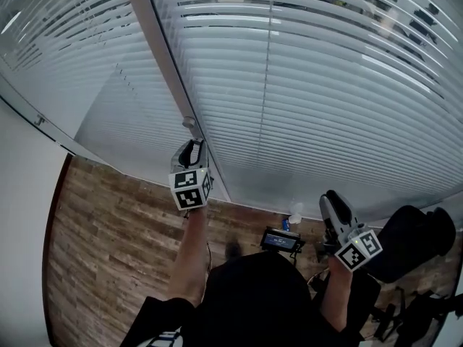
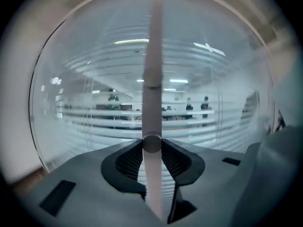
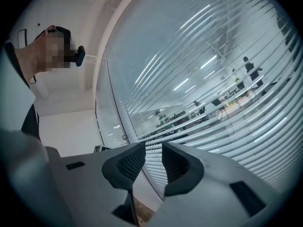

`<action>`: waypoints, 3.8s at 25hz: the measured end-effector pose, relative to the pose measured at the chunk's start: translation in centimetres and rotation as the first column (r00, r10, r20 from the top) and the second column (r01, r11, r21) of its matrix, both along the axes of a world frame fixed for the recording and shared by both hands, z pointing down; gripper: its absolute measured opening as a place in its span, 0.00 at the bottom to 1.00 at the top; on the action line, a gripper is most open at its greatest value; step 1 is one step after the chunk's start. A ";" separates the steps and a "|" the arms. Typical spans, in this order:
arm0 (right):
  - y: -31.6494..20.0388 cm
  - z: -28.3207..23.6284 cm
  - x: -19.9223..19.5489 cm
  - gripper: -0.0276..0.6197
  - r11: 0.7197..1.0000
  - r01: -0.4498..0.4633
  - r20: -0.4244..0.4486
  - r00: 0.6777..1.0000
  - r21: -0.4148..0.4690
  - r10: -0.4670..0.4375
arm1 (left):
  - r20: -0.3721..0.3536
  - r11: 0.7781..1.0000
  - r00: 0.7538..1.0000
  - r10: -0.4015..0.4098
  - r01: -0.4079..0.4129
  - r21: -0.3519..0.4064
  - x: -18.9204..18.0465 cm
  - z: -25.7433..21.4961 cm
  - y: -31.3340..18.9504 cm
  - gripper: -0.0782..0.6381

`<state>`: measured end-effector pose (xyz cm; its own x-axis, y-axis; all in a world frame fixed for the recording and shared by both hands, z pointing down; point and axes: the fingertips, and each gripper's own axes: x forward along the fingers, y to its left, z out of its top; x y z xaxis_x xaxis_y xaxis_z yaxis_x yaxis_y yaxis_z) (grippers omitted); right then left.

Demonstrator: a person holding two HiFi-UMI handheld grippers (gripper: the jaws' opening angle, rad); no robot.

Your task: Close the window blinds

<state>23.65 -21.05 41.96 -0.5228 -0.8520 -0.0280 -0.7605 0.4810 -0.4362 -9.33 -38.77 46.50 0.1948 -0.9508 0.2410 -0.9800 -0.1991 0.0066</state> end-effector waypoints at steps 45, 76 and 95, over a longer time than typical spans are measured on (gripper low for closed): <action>-0.3 2.4 0.7 0.21 1.000 -0.004 0.021 1.000 -0.002 0.004 | 0.373 0.998 0.927 -0.036 0.016 0.056 0.0 1.9 -0.2 0.30; -0.2 2.4 0.9 0.21 1.000 -0.007 0.025 1.000 0.001 0.007 | 0.242 0.999 0.970 -0.023 0.016 0.032 0.0 2.0 -0.1 0.30; -0.5 1.8 0.2 0.21 1.000 0.006 0.018 1.000 -0.008 -0.006 | 0.435 0.999 0.900 -0.033 0.014 0.047 -0.1 1.3 -0.6 0.30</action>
<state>23.83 -21.58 43.74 -0.5277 -0.8489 -0.0309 -0.7495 0.4824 -0.4533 -9.43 -39.40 47.80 0.0564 -0.9648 0.2568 -0.8874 -0.1663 -0.4300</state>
